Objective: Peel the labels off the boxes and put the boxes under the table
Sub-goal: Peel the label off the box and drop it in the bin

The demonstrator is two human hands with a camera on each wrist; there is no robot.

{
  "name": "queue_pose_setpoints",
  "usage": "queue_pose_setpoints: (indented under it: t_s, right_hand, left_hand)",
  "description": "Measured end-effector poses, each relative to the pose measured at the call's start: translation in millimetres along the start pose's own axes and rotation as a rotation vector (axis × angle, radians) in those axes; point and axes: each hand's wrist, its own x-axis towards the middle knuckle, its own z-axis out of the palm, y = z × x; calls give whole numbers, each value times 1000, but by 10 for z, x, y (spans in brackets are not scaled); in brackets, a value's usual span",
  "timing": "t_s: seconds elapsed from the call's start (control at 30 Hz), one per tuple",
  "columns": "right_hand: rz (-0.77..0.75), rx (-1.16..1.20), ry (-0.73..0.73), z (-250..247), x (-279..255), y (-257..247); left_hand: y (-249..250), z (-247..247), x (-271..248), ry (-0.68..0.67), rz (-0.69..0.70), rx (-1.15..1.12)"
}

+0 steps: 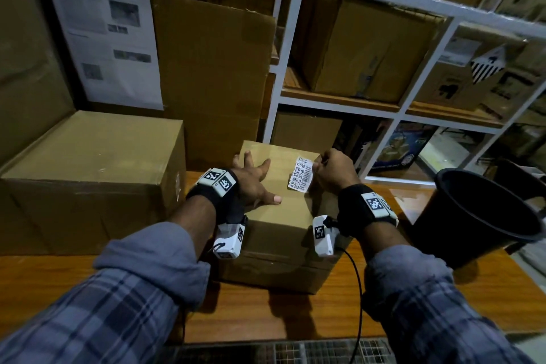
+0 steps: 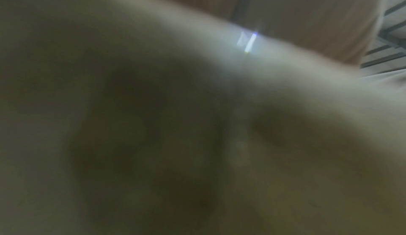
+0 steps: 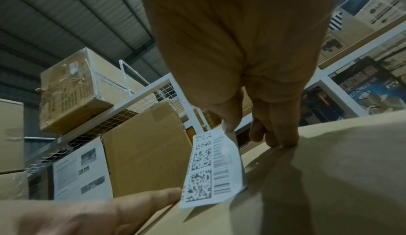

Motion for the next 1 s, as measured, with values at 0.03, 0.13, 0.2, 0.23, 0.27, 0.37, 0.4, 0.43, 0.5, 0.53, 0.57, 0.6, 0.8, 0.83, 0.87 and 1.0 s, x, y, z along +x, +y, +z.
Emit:
queue_pose_setpoints:
  t_s: [0.03,0.13,0.2,0.23,0.27,0.37,0.4,0.43,0.5,0.53,0.57,0.6,0.8,0.83,0.87,1.0]
  right_hand:
    - [8,1,4,-3,1,2]
    - [26,12,12,-1,-4,1]
    - [51,48,4,2,-6,-12]
    - [68,72,4,8,5,-19]
    - [89,103,6,6,23,-19]
    - [156,251,20,-25,113,23]
    - [179,296,25,-51,117,26]
    - [197,332,27,-80,103,17]
    - [217,396,28,-136,44,-21]
    - [227,423,24,-148,19,-25]
    - [232,446,24,-149,-5,-21]
    - [232,468,24,-152,-28,-14]
    - [219,572,83,-167,-164,151]
    - [204,576,97,-182,-170,192]
    - [189,584,109,-199,-159,251]
    - [185,656,104,-410,-115,466]
  left_hand:
    - [-4,1,7,-2,0,1]
    - [-7,6,30,-4,-3,4]
    - [0,10,33,-1,-5,8]
    - [-1,8,32,2,-5,8]
    - [2,5,30,3,-5,7]
    - [0,-1,37,-6,-5,1]
    - [-2,-2,40,-7,-3,-1]
    - [-6,0,41,-7,0,0]
    - [-2,-5,33,-6,4,8]
    - [2,-10,28,-6,6,18]
    - [1,-15,24,-5,10,28]
    - [-3,-20,29,-3,11,37]
    - [-232,-56,129,-13,21,-24]
    - [-279,-75,119,-11,21,-44]
    - [-312,-91,103,-10,22,-53]
    - [-264,-85,45,16,-5,-56]
